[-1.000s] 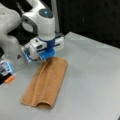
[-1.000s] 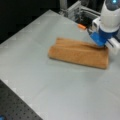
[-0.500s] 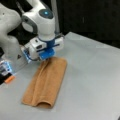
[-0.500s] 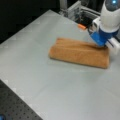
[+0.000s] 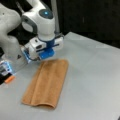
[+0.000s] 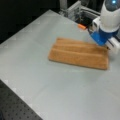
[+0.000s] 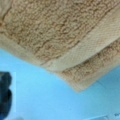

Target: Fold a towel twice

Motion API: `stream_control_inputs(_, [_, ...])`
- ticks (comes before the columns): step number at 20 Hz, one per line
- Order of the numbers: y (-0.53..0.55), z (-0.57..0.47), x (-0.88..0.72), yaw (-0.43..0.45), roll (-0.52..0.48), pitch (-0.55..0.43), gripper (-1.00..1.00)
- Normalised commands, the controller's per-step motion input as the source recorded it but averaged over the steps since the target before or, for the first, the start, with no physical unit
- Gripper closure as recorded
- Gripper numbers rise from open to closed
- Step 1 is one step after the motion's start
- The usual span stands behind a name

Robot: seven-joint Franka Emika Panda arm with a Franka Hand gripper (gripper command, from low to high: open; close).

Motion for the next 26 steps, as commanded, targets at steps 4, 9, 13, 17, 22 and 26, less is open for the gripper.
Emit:
stream_control_inputs(4, [-0.31,-0.07,-0.73,0.048,0.186,-0.329,-1.00])
stream_control_inputs(9, [-0.28,0.04,-0.69,0.022,0.133,-0.244,-1.00])
stream_control_inputs(13, [-0.05,0.19,-0.44,0.007,0.028,-0.218,-1.00])
stream_control_inputs(17, [0.20,0.11,-0.05,-0.041,-0.127,-0.199,-1.00])
stream_control_inputs(22, [0.33,-0.10,0.17,-0.070,-0.231,-0.126,-1.00])
stream_control_inputs(26, [0.37,-0.15,0.30,-0.107,-0.287,-0.054,-1.00])
